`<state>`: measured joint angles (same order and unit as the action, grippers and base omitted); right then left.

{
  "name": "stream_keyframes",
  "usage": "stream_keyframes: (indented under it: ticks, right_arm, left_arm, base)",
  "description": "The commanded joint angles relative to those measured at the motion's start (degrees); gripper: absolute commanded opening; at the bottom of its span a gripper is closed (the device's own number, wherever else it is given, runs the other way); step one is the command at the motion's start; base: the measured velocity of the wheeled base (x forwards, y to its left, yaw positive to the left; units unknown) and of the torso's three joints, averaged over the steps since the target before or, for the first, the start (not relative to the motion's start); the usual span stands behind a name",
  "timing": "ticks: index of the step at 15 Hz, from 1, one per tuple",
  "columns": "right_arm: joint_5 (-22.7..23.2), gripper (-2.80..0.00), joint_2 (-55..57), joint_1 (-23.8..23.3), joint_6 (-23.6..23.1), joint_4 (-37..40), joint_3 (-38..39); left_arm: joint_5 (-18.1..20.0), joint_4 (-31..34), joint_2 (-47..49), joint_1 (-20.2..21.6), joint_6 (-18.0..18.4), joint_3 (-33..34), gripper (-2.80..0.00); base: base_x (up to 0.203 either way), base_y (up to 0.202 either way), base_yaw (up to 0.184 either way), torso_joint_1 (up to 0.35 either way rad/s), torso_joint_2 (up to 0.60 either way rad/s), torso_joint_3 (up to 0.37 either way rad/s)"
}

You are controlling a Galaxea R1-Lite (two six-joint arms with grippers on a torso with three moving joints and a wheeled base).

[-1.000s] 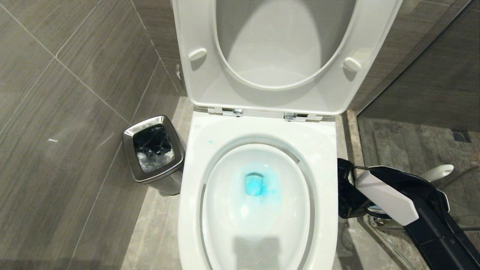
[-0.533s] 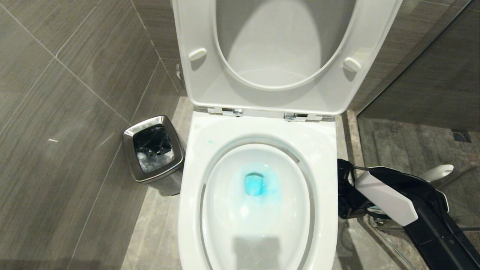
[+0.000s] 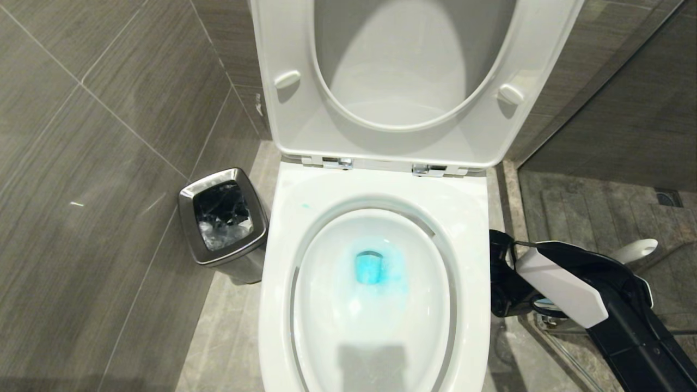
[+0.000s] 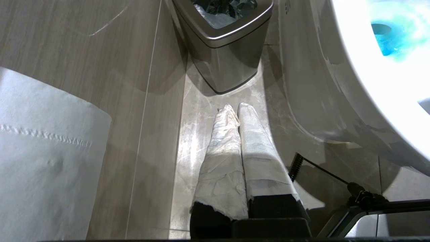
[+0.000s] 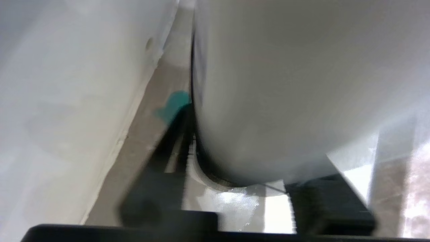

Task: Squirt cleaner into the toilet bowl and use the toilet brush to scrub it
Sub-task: Place the cleaning agent on the floor

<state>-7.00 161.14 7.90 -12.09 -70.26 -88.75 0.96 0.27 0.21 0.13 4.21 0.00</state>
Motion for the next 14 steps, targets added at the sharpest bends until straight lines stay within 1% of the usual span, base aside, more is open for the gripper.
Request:
stream_keyframes:
  ticks: [1, 4, 7, 14]
  right_arm:
    - [0.06, 0.0, -0.21, 0.01, -0.13, -0.05, 0.07]
    - [0.06, 0.0, -0.67, -0.08, -0.13, -0.14, 0.15]
    - [0.01, 0.0, -3.77, -0.08, -0.04, -0.05, 2.55]
    - [0.14, 0.0, -15.01, 0.81, 0.49, 0.12, 16.66]
  left_arm:
    - [0.0, 0.0, -0.03, 0.03, 0.01, 0.0, -2.8]
    - [0.0, 0.0, -0.03, -0.04, 0.01, 0.02, -2.8]
    - [0.0, 0.0, -0.03, -0.02, 0.01, 0.0, -2.8]
    - [0.0, 0.0, -0.03, 0.0, 0.01, 0.07, -2.8]
  base:
    - [0.0, 0.0, 0.0, 0.0, 0.0, 0.0]
    - [0.0, 0.0, 0.0, 0.0, 0.0, 0.0]
    - [0.0, 0.0, 0.0, 0.0, 0.0, 0.0]
    - [0.0, 0.0, 0.0, 0.0, 0.0, 0.0]
